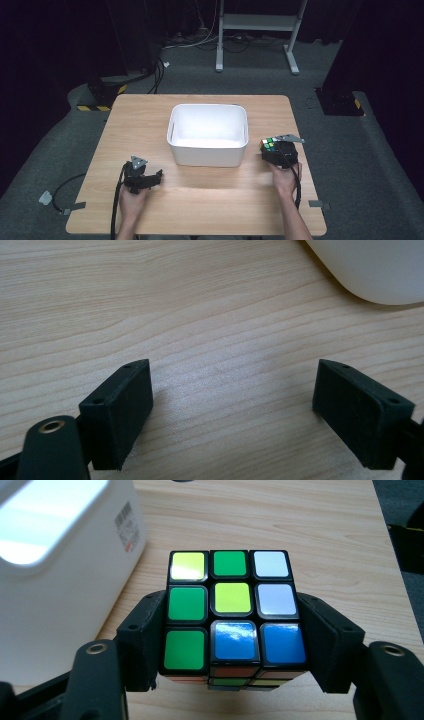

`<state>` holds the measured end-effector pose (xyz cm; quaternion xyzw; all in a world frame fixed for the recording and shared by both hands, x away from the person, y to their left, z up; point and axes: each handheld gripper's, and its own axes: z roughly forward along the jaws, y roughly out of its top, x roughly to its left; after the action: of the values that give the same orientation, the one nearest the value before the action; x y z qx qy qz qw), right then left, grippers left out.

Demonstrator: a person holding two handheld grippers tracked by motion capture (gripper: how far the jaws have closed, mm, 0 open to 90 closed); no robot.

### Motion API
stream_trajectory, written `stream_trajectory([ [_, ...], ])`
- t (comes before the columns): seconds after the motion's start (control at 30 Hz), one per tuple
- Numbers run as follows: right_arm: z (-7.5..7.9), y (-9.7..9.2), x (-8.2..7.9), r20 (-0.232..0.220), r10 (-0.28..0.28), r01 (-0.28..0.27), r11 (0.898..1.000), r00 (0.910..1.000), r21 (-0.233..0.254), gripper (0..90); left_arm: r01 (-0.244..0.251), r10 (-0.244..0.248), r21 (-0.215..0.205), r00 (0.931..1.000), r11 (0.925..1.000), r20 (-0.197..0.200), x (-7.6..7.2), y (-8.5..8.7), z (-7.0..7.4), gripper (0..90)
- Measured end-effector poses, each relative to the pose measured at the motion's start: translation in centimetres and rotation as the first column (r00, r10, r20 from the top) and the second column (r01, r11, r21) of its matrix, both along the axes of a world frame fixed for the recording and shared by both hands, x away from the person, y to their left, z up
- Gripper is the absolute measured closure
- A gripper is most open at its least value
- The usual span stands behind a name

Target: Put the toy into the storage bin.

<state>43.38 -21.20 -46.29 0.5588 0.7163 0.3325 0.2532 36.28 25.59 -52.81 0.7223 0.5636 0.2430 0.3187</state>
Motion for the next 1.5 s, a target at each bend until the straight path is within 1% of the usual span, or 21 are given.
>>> stream_trajectory([
  [0.13, 0.8, -0.4, -0.5, 0.01, 0.024, -0.024, 0.999, 0.9997, 0.022, 34.1, 0.0, 0.0, 0.0, 1.0, 1.0, 0.0, 0.0, 0.0, 0.0, 16.5],
  [0.3, 1.6, -0.7, -1.0, 0.017, 0.04, -0.04, 0.998, 0.9991, 0.046, 34.1, 0.0, 0.0, 0.0, 1.0, 1.0, 0.0, 0.0, 0.0, 0.0, 16.5],
  [0.47, 2.3, -0.8, -1.3, 0.019, 0.059, -0.06, 0.997, 0.9981, 0.051, 34.1, 0.0, 0.0, 0.0, 1.0, 1.0, 0.0, 0.0, 0.0, 0.0, 16.5],
  [0.5, 2.8, -0.8, -1.4, 0.025, 0.07, -0.072, 0.996, 0.9972, 0.051, 34.1, 0.0, 0.0, 0.0, 1.0, 1.0, 0.0, 0.0, 0.0, 0.0, 16.5],
  [0.6, 3.5, -0.9, -1.6, 0.029, 0.086, -0.088, 0.994, 0.9959, 0.064, 34.1, 0.0, 0.0, 0.0, 1.0, 1.0, 0.0, 0.0, 0.0, 0.0, 16.5],
  [0.7, 4.1, -1.0, -1.8, 0.029, 0.1, -0.102, 0.993, 0.9946, 0.067, 34.1, 0.001, -0.001, 0.001, 1.0, 1.0, -0.001, 0.0, 0.0, 0.0, 16.4],
  [0.8, 4.7, -1.0, -1.9, 0.038, 0.108, -0.111, 0.991, 0.9934, 0.073, 34.1, 0.002, -0.002, 0.001, 1.0, 1.0, -0.001, 0.0, 0.0, 0.0, 16.4],
  [0.97, 5.2, -0.9, -2.1, 0.039, 0.125, -0.127, 0.989, 0.9914, 0.077, 34.1, 0.002, -0.002, 0.002, 1.0, 1.0, -0.001, 0.0, 0.0, 0.0, 16.4],
  [1.0, 5.5, -0.7, -2.2, 0.045, 0.135, -0.138, 0.988, 0.9898, 0.074, 34.1, 0.002, -0.002, 0.002, 1.0, 1.0, -0.001, 0.0, 0.0, 0.0, 16.4],
  [1.1, 6.2, -0.6, -2.4, 0.062, 0.141, -0.146, 0.985, 0.9881, 0.089, 34.1, 0.002, -0.002, 0.002, 1.0, 1.0, -0.001, 0.0, 0.0, 0.0, 16.4],
  [1.23, 7.3, -0.5, -2.6, 0.079, 0.157, -0.164, 0.982, 0.9845, 0.091, 34.1, 0.002, -0.002, 0.002, 1.0, 1.0, -0.001, 0.0, 0.0, 0.0, 16.4],
  [1.3, 7.5, -0.5, -2.6, 0.081, 0.158, -0.165, 0.982, 0.9841, 0.095, 34.1, 0.001, -0.001, 0.002, 1.0, 1.0, -0.001, 0.0, 0.0, 0.0, 16.4],
  [1.33, 7.9, -0.5, -2.7, 0.083, 0.168, -0.175, 0.98, 0.9824, 0.093, 34.1, 0.002, -0.002, 0.002, 1.0, 1.0, -0.001, 0.0, 0.0, 0.0, 16.4],
  [1.4, 8.2, -0.5, -2.6, 0.083, 0.172, -0.179, 0.98, 0.9816, 0.087, 34.1, 0.002, -0.002, 0.003, 1.0, 1.0, -0.002, 0.0, 0.0, 0.0, 16.4],
  [1.5, 8.6, -0.5, -2.6, 0.088, 0.179, -0.187, 0.978, 0.98, 0.097, 34.1, 0.002, -0.002, 0.002, 1.0, 1.0, -0.001, 0.0, 0.0, 0.0, 16.4],
])
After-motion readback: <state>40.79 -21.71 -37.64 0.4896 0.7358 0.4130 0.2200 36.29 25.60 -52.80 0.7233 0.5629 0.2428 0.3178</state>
